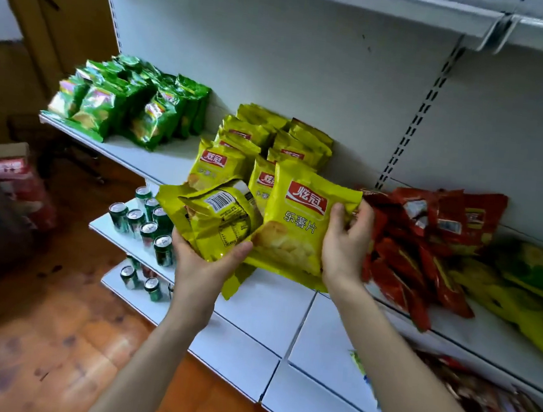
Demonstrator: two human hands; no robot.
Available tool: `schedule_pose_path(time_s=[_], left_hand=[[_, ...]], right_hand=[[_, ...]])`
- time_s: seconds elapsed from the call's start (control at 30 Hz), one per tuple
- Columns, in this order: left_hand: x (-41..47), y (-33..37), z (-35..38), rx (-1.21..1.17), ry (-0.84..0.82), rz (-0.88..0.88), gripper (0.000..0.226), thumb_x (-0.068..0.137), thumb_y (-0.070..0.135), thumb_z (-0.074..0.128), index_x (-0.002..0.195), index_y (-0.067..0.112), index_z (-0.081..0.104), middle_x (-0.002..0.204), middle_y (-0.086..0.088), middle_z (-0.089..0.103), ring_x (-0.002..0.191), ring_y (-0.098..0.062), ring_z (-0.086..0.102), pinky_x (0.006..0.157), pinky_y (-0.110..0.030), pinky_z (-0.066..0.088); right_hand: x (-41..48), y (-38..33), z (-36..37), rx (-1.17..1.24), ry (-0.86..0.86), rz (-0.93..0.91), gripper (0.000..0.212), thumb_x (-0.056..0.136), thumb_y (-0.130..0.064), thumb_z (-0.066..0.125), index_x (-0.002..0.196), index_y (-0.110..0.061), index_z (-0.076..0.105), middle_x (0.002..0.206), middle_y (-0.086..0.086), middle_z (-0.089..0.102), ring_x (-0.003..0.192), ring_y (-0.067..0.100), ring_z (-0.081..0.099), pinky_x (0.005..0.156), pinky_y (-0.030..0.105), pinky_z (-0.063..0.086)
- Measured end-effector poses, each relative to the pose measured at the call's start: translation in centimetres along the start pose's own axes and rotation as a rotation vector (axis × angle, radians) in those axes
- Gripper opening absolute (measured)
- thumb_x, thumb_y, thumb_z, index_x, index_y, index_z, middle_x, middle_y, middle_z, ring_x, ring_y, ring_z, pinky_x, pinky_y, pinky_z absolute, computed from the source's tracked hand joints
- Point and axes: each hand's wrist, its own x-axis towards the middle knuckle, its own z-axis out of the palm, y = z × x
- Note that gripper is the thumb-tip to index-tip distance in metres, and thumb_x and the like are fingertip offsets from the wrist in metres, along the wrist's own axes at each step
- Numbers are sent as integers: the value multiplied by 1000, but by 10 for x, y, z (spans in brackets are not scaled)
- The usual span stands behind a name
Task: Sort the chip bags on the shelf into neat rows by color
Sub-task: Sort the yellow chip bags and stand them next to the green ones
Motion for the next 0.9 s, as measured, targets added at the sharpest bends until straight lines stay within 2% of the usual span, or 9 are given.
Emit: schedule_pose_path(time_s=[0.07,0.17,0.23,0.33,0.43,0.53,0.67,0.77,0.9], left_hand=[[8,-4,-5,22,-29,-11,103,52,21,84,138,16,29,124,-5,60,107,-20,63,94,-45,51],[23,-4,-10,37,-15,11,91,53,12,76,135,12,34,119,-6,62,101,-19,65,84,-33,56],[37,-1,-12,53,0,47,96,48,15,80,134,11,35,116,-5,63,103,-22,64,84,-34,56],[54,6,-2,129,-1,100,93,44,31,81,126,17,39,113,-1,63,101,-20,64,86,-39,54],[68,11,20,168,-44,153,95,46,27,82,130,16,38,116,1,61,102,-17,62,86,-34,54],[84,13,36,135,-74,172,101,47,28,82,134,12,34,118,-2,59,102,-16,62,89,-41,53],[103,13,51,118,-77,199,100,46,29,80,132,8,34,110,1,61,91,-4,64,77,-27,56],[111,6,60,107,-84,208,90,48,22,80,125,15,35,105,9,59,83,5,63,68,-18,54],[117,-1,70,93,-74,204,79,58,7,77,125,16,36,106,7,60,86,1,64,68,-18,54]], right_hand=[[-6,1,10,8,-26,28,27,97,-14,45,122,-4,45,105,-2,53,90,7,51,67,-4,34],[-3,-4,18,18,-173,35,10,94,-12,50,102,-17,50,92,-6,57,79,-3,55,71,7,43],[16,-9,13,70,-298,66,21,87,-6,59,97,-21,48,93,-2,61,79,-2,60,74,16,49],[52,-21,-3,30,-466,60,48,78,-8,69,113,-27,41,106,2,60,95,6,61,81,21,52],[84,-28,-10,-179,-602,-48,40,76,-6,70,109,-22,53,102,-6,58,90,-3,56,78,14,50],[130,-25,-21,-210,-434,-103,25,78,-7,70,90,-23,57,90,-6,60,81,0,58,74,21,50],[205,-5,-50,-192,-81,-112,27,82,-8,67,83,-31,52,96,12,62,85,23,60,76,41,51],[248,19,-51,-285,-3,-150,17,83,-9,65,94,-16,55,98,16,59,83,20,56,69,31,48],[275,51,-31,-375,-36,-144,30,83,-8,64,109,2,53,105,17,59,90,19,54,69,25,42]])
